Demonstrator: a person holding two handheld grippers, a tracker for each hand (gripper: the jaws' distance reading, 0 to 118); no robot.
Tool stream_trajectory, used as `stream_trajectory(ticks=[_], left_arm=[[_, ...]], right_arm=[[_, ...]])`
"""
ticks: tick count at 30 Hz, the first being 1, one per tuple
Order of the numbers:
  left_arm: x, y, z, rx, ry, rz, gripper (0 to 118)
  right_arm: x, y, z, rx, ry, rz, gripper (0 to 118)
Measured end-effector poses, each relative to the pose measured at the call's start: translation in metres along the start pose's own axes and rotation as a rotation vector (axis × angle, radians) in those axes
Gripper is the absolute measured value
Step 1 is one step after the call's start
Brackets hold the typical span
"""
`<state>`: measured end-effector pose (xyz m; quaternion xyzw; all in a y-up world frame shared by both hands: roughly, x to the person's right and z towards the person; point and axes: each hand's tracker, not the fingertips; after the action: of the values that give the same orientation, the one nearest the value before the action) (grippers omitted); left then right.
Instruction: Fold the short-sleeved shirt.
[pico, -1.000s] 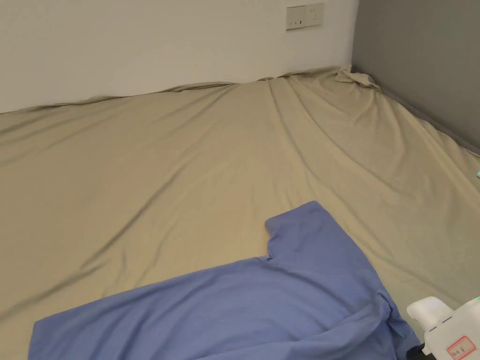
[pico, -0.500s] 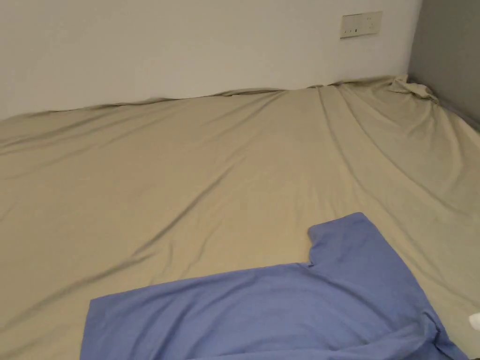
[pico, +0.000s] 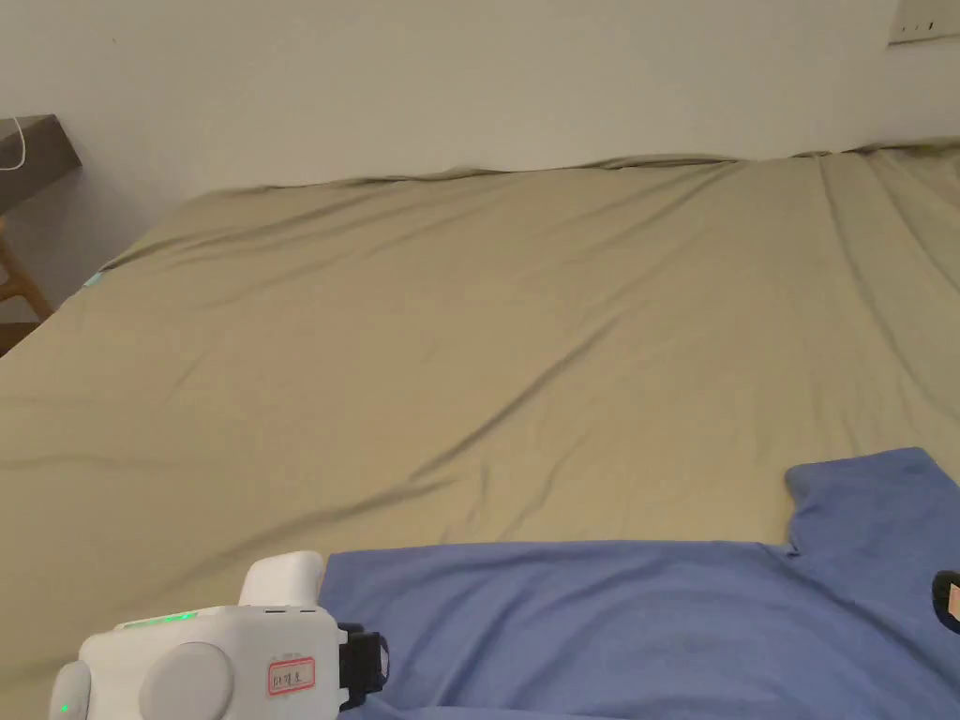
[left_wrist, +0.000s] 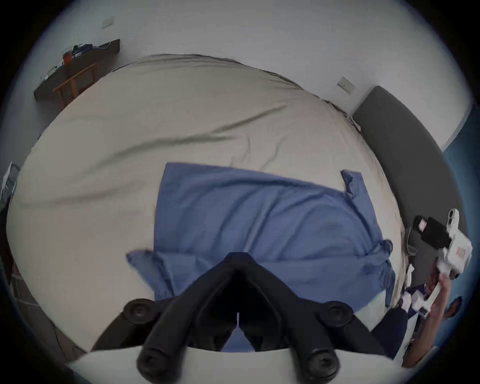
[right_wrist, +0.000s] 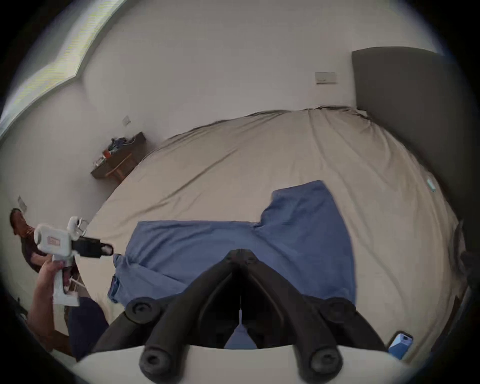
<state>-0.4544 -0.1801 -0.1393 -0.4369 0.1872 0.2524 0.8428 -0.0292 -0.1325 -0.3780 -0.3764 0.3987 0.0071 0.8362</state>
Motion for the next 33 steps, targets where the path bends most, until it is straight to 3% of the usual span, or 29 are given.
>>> stream_trajectory(ticks=[3, 4, 5, 6, 11, 16, 18, 19, 21, 22, 23, 26, 29, 30, 31, 32, 33], left_arm=[[-0.024, 0.035, -0.028, 0.025, 0.045, 0.038, 2], [-0.033, 0.046, -0.039, 0.045, 0.101, 0.023, 31], [-0.042, 0.056, -0.051, 0.045, 0.156, 0.006, 108], [-0.050, 0.066, -0.067, -0.019, 0.202, -0.019, 118], [-0.074, 0.087, -0.114, -0.129, 0.187, 0.074, 118], [-0.065, 0.085, -0.147, -0.183, 0.280, 0.002, 116], [-0.056, 0.089, -0.136, -0.134, 0.283, -0.033, 96], [-0.053, 0.087, -0.128, -0.089, 0.288, -0.033, 96], [-0.045, 0.087, -0.120, -0.078, 0.311, -0.075, 31], [-0.047, 0.087, -0.118, -0.091, 0.232, -0.079, 2], [-0.045, 0.083, -0.118, -0.090, 0.121, -0.014, 1], [-0.034, 0.079, -0.108, -0.077, 0.151, -0.022, 1], [-0.033, 0.085, -0.090, -0.020, 0.035, 0.026, 1], [-0.033, 0.086, -0.085, -0.014, -0.008, 0.056, 1], [-0.022, 0.082, -0.072, -0.003, -0.042, 0.073, 1], [-0.018, 0.081, -0.067, -0.016, -0.066, 0.080, 1], [-0.015, 0.081, -0.060, -0.012, -0.058, 0.059, 1]], right_arm=[[-0.005, 0.003, -0.013, -0.033, -0.004, 0.023, 2], [-0.003, 0.003, -0.016, -0.039, -0.006, 0.025, 2], [0.001, 0.003, -0.018, -0.045, -0.006, 0.024, 2], [0.001, 0.002, -0.016, -0.045, -0.013, 0.025, 2], [0.021, -0.001, -0.020, -0.073, -0.075, -0.010, 2], [0.034, -0.005, -0.023, -0.090, -0.119, -0.029, 2], [0.037, -0.005, -0.024, -0.100, -0.134, -0.027, 2], [0.039, -0.005, -0.027, -0.107, -0.143, -0.025, 2], [0.042, -0.005, -0.034, -0.129, -0.179, -0.018, 2], [0.046, -0.006, -0.037, -0.145, -0.195, -0.015, 2], [0.048, -0.007, -0.042, -0.157, -0.206, -0.015, 2], [0.057, -0.008, -0.051, -0.167, -0.195, -0.034, 2], [0.073, 0.011, -0.061, -0.164, -0.163, -0.013, 2], [0.083, 0.019, -0.066, -0.161, -0.142, 0.025, 9], [0.092, 0.029, -0.074, -0.192, -0.132, 0.045, 43], [0.101, 0.039, -0.084, -0.219, -0.161, 0.056, 113], [0.110, 0.045, -0.098, -0.263, -0.187, 0.056, 118]])
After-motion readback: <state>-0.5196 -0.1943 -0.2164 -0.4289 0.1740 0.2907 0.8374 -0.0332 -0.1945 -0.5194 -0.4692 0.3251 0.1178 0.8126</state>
